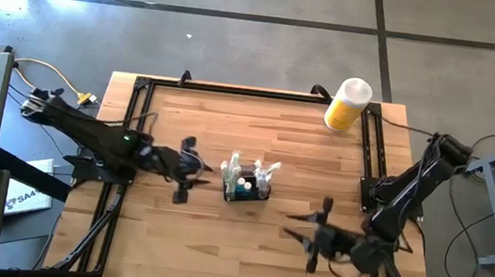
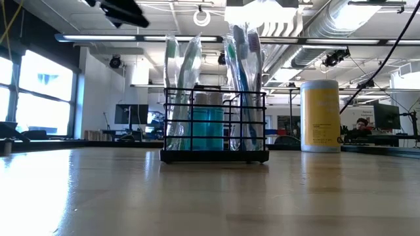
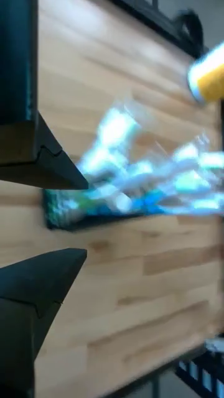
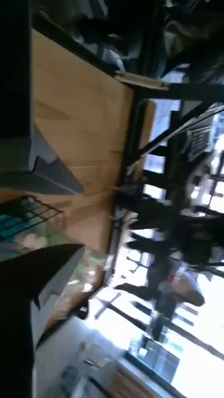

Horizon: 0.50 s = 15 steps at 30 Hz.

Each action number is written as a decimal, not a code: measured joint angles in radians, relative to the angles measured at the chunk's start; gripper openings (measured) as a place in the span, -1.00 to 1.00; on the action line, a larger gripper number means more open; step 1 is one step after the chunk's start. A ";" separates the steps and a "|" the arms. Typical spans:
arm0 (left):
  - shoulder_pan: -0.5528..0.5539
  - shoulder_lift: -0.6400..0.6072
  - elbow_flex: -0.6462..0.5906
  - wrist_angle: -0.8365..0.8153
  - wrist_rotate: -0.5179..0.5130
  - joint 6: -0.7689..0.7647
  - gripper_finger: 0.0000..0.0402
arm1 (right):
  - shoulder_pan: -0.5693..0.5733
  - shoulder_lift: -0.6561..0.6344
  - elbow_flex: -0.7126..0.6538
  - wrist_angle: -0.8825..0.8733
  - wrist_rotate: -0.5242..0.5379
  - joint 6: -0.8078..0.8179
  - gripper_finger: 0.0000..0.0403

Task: Pick & Place toothbrushing station
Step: Return to Home Position

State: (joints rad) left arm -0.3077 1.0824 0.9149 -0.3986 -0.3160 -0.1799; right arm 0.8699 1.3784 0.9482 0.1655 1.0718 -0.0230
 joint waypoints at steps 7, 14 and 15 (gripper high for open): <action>0.000 -0.198 -0.049 -0.119 -0.036 -0.012 -0.21 | -0.143 -0.091 0.000 -0.390 -0.215 0.334 -0.88; 0.000 -0.410 -0.193 -0.108 -0.036 -0.035 -0.25 | -0.220 -0.152 0.000 -0.555 -0.477 0.382 -0.99; 0.000 -0.438 -0.220 -0.082 -0.036 -0.038 -0.29 | -0.224 -0.168 0.000 -0.580 -0.480 0.393 -0.99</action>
State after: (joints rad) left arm -0.3077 0.6441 0.6953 -0.4808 -0.3520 -0.2174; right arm 0.6460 1.2103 0.9482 -0.4145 0.5914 0.3697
